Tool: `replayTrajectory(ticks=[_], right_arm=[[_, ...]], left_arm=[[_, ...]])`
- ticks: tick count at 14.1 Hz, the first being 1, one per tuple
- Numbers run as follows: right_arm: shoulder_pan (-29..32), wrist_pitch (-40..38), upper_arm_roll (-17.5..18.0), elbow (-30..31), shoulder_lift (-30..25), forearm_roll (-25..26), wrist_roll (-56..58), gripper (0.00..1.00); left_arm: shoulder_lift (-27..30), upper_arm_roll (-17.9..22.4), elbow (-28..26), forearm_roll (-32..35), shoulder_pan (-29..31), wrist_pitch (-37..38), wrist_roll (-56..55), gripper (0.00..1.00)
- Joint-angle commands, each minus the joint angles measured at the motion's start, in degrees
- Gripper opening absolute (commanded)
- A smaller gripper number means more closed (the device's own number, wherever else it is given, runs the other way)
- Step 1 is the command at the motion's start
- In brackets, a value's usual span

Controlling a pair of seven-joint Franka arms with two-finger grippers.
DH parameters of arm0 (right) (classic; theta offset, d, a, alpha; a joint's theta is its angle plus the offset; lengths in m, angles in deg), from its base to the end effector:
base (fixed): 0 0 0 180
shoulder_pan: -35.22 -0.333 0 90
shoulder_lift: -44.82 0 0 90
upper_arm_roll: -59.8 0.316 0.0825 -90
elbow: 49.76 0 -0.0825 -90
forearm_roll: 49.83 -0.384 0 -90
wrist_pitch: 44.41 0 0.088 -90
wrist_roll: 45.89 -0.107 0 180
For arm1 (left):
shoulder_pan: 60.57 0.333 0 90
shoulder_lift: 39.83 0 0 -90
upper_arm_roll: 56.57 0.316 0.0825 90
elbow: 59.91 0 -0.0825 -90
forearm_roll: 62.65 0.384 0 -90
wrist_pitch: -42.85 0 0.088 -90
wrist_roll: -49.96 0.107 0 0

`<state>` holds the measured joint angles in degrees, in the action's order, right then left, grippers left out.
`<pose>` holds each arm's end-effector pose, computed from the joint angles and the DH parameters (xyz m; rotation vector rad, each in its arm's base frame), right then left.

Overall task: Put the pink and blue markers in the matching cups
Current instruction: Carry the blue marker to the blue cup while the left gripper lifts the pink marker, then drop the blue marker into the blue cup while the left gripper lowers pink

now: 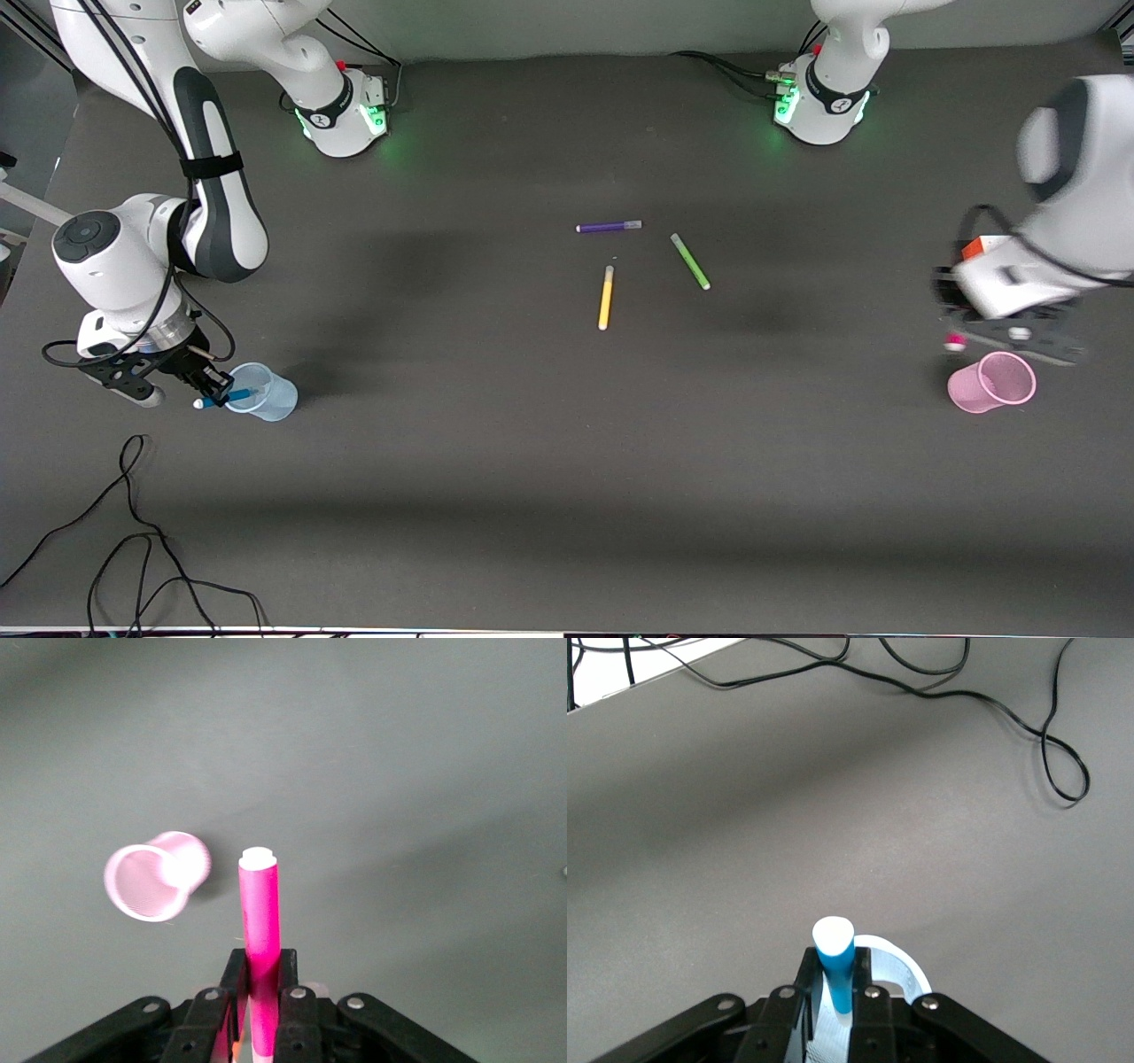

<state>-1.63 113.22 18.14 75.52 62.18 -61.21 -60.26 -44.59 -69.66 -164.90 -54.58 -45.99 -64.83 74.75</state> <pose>0.5847 -0.0467 0.3187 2.9591 -0.6746 0.5463 0.5812 0.0289 0.4806 -2.9593 0.6794 0.0892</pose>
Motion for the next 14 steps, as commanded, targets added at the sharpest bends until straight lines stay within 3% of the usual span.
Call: replayTrajectory(ticks=[1,2,4,7,10,14], right_arm=[[-0.68,1.54,-0.26,0.76,0.21,1.36,0.75,0.67],[-0.77,2.15,-0.26,0.76,0.48,1.28,0.49,0.98],[-0.77,2.07,-0.26,0.67,0.39,1.28,0.66,1.0],[-0.69,1.54,-0.17,0.23,-0.22,1.36,0.66,1.0],[-0.77,-1.86,0.0,-0.99,-1.27,1.36,1.01,1.0],[-0.77,-16.78,-0.17,-8.62,-2.95,1.54,1.62,1.0]], left_arm=[[0.54,-0.97,-2.32,-0.6,6.06,-4.63,14.63,0.0],[0.45,-0.89,-3.54,-0.61,7.38,-7.08,19.29,0.0],[0.88,-0.97,-9.32,-4.26,10.81,-15.76,28.87,0.0],[-0.25,-0.88,-15.58,-17.97,14.68,-26.76,46.95,0.0],[-3.67,-0.88,-15.86,-27.47,17.58,-30.03,62.18,0.0],[-8.94,-0.88,-15.6,-40.48,17.68,-34.78,82.22,0.0]])
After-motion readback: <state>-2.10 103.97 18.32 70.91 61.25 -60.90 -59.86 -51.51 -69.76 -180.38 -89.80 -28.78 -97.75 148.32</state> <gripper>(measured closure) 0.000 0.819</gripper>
